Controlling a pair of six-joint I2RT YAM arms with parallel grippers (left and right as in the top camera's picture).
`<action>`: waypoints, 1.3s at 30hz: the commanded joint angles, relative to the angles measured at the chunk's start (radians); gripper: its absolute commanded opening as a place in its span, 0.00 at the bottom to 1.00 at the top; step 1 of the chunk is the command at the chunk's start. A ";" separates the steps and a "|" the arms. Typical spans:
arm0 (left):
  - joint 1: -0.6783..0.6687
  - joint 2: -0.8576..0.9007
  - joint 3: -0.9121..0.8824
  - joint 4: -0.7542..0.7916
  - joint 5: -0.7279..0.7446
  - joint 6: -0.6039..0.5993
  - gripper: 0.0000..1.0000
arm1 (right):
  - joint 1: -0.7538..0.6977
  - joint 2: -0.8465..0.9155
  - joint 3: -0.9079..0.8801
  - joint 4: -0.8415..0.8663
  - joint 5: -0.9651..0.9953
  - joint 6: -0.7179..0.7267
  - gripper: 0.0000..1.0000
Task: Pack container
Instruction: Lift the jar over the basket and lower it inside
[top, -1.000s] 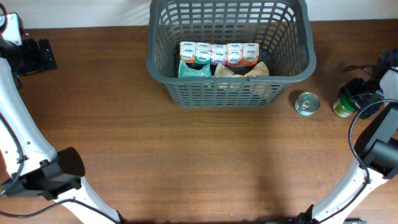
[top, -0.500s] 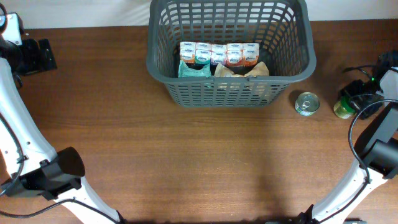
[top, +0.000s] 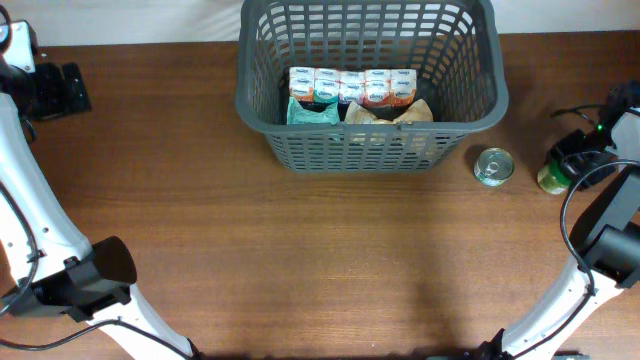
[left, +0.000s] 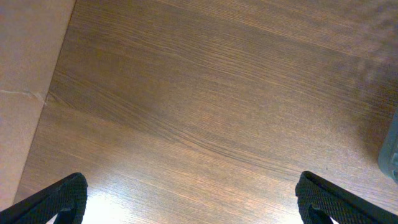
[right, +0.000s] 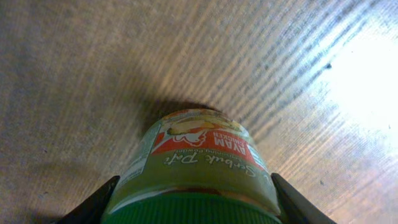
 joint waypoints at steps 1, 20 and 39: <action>0.004 0.000 -0.005 0.001 0.011 -0.010 0.99 | -0.006 -0.026 -0.008 -0.026 0.005 0.010 0.46; 0.004 0.000 -0.005 0.001 0.012 -0.010 0.99 | 0.330 -0.623 0.312 -0.095 0.003 -0.200 0.04; 0.004 0.000 -0.005 0.001 0.011 -0.010 0.99 | 0.758 -0.251 0.325 0.082 -0.010 -0.150 0.04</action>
